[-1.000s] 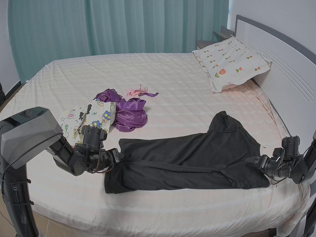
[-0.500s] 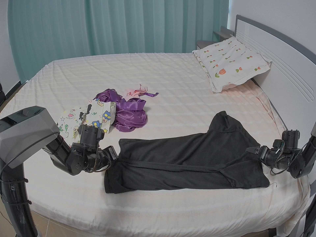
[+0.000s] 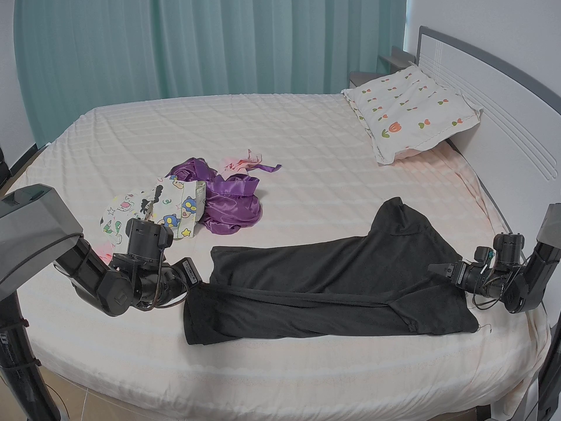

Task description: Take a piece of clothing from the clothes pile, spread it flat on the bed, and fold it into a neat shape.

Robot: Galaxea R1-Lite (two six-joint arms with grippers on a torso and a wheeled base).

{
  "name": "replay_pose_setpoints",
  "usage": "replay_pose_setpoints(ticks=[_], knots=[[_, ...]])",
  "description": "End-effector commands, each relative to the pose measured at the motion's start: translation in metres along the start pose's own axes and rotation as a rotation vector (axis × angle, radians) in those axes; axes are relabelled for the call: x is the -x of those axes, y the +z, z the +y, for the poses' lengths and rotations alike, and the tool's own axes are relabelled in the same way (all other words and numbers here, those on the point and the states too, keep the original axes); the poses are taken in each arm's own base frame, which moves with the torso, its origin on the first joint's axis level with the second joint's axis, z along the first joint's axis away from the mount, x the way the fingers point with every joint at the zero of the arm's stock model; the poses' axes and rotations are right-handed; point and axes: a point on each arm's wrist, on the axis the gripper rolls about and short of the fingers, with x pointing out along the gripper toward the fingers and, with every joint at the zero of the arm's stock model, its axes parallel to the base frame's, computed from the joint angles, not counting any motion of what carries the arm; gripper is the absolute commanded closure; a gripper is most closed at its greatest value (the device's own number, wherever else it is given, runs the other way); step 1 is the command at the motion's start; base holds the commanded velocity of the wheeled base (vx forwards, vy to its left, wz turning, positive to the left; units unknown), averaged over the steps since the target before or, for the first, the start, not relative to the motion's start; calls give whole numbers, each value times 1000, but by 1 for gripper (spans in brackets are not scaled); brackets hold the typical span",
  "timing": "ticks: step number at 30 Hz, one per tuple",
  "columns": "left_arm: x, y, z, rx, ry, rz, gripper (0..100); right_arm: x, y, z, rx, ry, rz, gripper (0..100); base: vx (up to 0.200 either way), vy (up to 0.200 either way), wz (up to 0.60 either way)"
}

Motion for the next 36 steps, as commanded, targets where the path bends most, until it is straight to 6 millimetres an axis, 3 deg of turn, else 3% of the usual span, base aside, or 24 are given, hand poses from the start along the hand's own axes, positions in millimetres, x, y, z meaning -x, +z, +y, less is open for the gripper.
replay_pose_setpoints(ticks=[1,17,18,31,36], knots=[[6,1,-3,2,-13,-10,100,-7,-4,-7,-13,-9,15,0,0,0,0],[17,4,-4,23,-13,-14,100,5,-12,-20,-56,-4,46,0,0,0,0],[17,4,-4,26,-13,-12,100,6,-12,-21,-60,-4,46,100,0,0,0],[19,5,-5,97,-20,-18,100,25,-9,-27,-99,41,38,100,0,0,0],[34,6,-6,105,-26,-25,100,46,-4,-25,-97,82,6,100,0,0,0]])
